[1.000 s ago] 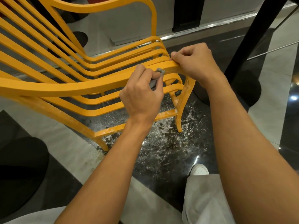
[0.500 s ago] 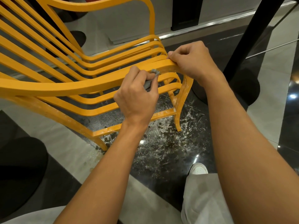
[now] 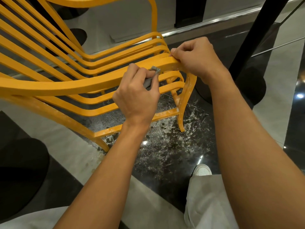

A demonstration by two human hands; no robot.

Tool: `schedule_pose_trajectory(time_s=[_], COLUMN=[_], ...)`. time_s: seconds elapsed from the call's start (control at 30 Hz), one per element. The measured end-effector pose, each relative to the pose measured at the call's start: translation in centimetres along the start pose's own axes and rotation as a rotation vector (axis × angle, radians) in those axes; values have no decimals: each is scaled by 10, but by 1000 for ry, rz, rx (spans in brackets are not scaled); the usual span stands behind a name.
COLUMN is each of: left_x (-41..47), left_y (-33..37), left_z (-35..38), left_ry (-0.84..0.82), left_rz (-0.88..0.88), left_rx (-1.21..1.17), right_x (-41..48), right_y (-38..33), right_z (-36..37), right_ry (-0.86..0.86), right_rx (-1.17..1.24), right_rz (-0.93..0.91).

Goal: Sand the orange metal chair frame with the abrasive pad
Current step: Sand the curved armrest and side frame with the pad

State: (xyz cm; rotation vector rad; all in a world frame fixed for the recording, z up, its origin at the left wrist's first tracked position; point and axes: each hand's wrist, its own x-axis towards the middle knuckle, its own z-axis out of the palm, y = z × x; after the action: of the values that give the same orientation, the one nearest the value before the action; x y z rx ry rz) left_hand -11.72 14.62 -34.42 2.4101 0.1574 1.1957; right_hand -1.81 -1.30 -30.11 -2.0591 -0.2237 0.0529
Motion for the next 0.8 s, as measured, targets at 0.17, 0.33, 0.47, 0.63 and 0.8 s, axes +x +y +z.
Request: schedule_pose_trajectory(time_s=[0.17,0.33,0.47,0.63,0.8], left_x=[6,2,2,8,2], left_y=[10,8,4,24,10], left_z=[4,5,2,17,11], left_ry=[-37,-49,-34,-52,-64], left_rz=[53,58,62,118,103], left_rx=[-1,8,15,7,40], right_x=[-1,-1,-1,-1,-1], right_y=[1,3,3,6,15], right_z=[-1,-5,-5,-8,-13], right_ry=[0,-4,-8,30,47], right_rx=[2,29,33,38,13], right_rz=[-12,-13,-16,-2,32])
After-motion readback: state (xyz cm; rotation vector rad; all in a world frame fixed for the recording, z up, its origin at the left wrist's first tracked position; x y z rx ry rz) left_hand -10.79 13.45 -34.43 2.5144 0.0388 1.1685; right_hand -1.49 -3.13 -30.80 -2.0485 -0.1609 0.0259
